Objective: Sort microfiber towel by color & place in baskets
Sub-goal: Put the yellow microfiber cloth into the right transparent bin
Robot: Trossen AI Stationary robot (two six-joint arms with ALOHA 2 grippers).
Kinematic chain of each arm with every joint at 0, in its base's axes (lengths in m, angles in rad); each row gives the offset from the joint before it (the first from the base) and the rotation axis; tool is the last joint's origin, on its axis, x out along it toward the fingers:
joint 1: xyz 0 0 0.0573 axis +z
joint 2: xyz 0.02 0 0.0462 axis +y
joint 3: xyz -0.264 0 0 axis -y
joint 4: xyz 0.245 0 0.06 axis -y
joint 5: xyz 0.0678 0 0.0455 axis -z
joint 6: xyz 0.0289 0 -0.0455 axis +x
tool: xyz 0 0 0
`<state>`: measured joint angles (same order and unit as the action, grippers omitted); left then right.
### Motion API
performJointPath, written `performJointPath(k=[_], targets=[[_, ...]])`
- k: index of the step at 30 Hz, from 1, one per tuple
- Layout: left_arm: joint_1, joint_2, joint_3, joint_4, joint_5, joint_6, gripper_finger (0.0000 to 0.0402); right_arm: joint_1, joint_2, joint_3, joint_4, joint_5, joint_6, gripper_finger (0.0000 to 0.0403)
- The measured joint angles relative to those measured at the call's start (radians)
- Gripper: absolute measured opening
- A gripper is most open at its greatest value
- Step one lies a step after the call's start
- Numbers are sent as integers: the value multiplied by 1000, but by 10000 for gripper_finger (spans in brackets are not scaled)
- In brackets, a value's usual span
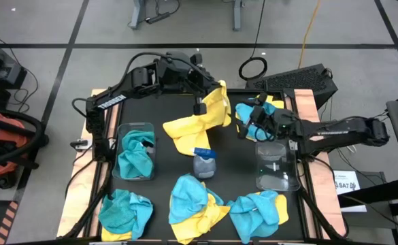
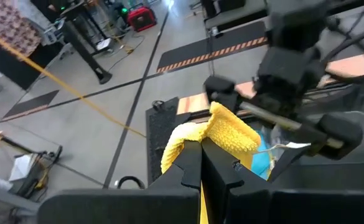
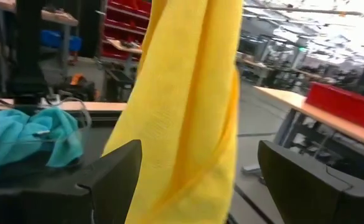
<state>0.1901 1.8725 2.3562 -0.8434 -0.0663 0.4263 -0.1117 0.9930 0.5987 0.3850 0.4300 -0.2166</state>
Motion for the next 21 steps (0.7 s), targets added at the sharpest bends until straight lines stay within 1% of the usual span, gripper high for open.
performJointPath(k=[5,8,11,13,17,19,21], targets=[[-3,0,0,-2,11,0,0,-61,95,0,62,-99,24,314],[-3,0,0,-2,17,0,0,-84,153,0,141,-117,26,314],[-3,0,0,-3,53,-2,0,-104,199,0,233,-126,26,314],[-6,0,0,-3,63,-2,0,-120,231,5,275,-168,26,314],[-10,0,0,-3,74,-2,0,-148,310,64,237,-295,70,312],[-10,0,0,-4,88,-2,0,-151,349,95,211,-305,76,305],[-12,0,0,-5,89,-2,0,-151,386,119,201,-304,74,287]])
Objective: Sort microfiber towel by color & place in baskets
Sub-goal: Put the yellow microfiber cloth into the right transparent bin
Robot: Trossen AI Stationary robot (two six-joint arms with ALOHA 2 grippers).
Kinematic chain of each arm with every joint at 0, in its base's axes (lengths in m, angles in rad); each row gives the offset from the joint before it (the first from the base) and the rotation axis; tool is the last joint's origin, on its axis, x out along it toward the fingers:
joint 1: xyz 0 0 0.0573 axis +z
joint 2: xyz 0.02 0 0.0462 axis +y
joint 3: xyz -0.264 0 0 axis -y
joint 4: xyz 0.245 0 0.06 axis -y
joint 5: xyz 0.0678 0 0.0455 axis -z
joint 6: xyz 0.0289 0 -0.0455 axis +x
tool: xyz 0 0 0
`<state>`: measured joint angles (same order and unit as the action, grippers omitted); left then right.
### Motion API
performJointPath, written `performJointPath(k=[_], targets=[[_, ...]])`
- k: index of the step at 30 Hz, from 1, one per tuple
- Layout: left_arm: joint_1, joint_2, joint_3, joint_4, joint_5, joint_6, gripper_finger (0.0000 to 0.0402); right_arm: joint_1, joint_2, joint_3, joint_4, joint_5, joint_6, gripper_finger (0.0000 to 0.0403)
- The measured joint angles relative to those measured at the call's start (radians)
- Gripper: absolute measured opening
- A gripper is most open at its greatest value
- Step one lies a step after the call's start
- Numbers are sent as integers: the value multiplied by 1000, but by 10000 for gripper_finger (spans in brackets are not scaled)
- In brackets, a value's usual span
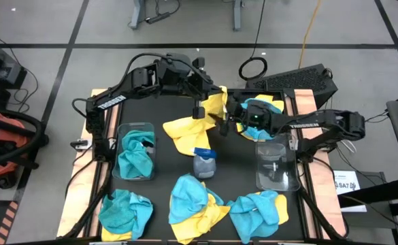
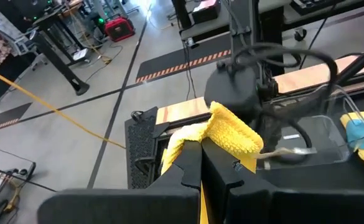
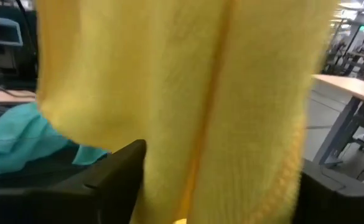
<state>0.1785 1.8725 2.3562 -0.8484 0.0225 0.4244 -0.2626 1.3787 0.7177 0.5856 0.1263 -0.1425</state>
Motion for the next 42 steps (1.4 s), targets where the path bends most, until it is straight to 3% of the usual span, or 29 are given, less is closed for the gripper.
performJointPath(k=[4,10,12,18,24,29,35,42], targets=[[-5,0,0,-25,0,0,0,0,31,23,-1,10,-2,220],[-12,0,0,-129,-53,0,0,0,-1,25,-12,29,-46,45],[-14,0,0,-180,-64,0,0,2,-30,24,-21,31,-73,14],[-17,0,0,-330,-139,-39,0,2,-157,24,-79,85,-107,4],[-16,0,-5,-422,-317,-82,0,3,-316,24,-185,38,-108,3],[-2,0,-5,-457,-339,-147,11,4,-443,24,-294,21,-82,2],[-2,0,-5,-488,-341,-156,68,4,-582,24,-395,4,-42,1],[-2,0,-5,-495,-342,-158,168,3,-710,31,-566,-37,21,1]])
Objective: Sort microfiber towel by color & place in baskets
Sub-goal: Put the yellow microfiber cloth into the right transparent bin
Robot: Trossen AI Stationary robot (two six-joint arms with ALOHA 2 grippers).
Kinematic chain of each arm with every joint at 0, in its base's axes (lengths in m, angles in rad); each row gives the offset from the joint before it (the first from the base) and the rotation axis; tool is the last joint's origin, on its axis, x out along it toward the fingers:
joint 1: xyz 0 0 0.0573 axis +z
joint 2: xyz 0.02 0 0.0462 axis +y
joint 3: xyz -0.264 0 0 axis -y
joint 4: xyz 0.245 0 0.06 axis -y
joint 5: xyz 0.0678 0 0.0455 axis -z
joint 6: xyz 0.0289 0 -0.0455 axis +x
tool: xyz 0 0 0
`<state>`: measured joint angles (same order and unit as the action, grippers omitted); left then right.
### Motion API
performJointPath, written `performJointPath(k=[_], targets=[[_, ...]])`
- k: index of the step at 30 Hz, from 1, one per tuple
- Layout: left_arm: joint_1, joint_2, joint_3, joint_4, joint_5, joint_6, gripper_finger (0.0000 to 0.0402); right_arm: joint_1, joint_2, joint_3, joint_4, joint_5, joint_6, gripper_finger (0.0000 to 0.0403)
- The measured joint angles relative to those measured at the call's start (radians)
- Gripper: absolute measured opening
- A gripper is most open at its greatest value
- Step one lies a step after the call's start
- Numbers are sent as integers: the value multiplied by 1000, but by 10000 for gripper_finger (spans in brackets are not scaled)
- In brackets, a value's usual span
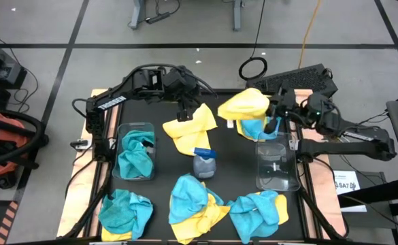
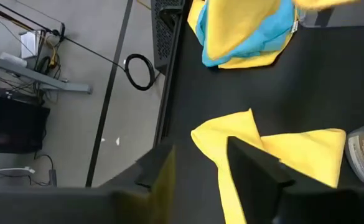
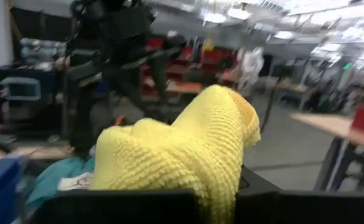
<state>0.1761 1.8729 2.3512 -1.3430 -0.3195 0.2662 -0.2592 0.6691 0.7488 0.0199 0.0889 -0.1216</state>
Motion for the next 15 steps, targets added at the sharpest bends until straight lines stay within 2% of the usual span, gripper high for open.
performJointPath(k=[6,11,15], targets=[[0,0,0,-9,0,-34,222,10,-46,122,-331,-112,114,0],[0,0,0,-9,0,-49,227,25,-60,264,-595,-224,164,0],[0,0,0,-11,0,-52,228,33,-74,380,-783,-248,179,0]])
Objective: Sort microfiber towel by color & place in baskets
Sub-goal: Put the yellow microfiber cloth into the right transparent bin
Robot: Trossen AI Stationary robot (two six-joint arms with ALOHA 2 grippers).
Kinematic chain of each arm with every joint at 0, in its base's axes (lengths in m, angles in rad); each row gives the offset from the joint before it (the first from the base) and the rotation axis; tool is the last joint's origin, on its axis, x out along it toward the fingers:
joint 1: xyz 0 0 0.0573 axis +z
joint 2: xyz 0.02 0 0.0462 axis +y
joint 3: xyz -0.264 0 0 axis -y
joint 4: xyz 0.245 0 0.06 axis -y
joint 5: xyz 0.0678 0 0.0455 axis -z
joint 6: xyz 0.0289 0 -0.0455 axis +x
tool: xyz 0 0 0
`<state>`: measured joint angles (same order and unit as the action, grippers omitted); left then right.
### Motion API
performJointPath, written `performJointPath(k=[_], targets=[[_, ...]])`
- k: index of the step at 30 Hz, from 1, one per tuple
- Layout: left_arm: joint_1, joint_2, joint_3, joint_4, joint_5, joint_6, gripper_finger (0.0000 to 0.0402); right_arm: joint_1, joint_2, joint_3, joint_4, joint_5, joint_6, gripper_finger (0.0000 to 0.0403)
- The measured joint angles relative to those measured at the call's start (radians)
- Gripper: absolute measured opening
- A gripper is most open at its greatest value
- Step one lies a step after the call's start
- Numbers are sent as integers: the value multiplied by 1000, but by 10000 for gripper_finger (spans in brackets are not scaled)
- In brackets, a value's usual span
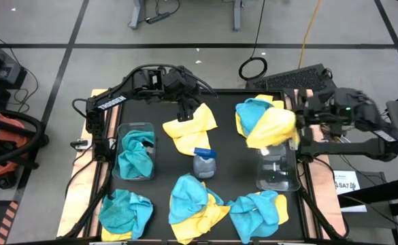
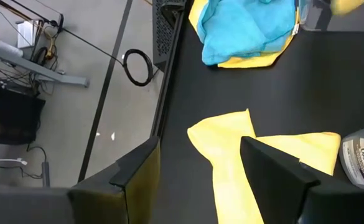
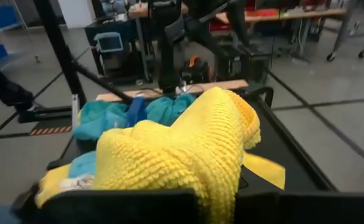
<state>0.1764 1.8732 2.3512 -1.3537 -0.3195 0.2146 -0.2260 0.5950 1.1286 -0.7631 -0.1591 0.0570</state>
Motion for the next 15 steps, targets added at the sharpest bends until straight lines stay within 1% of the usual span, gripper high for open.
performJointPath(k=[3,7,11,15], targets=[[0,0,0,-25,0,0,228,0,-8,59,-115,-4,3,0],[-1,0,0,-76,6,0,228,0,-19,99,-277,-5,3,0],[-1,0,0,-105,9,-25,228,0,-23,98,-411,-7,14,0],[-1,0,0,-106,11,-27,228,0,-25,58,-471,-36,56,0]])
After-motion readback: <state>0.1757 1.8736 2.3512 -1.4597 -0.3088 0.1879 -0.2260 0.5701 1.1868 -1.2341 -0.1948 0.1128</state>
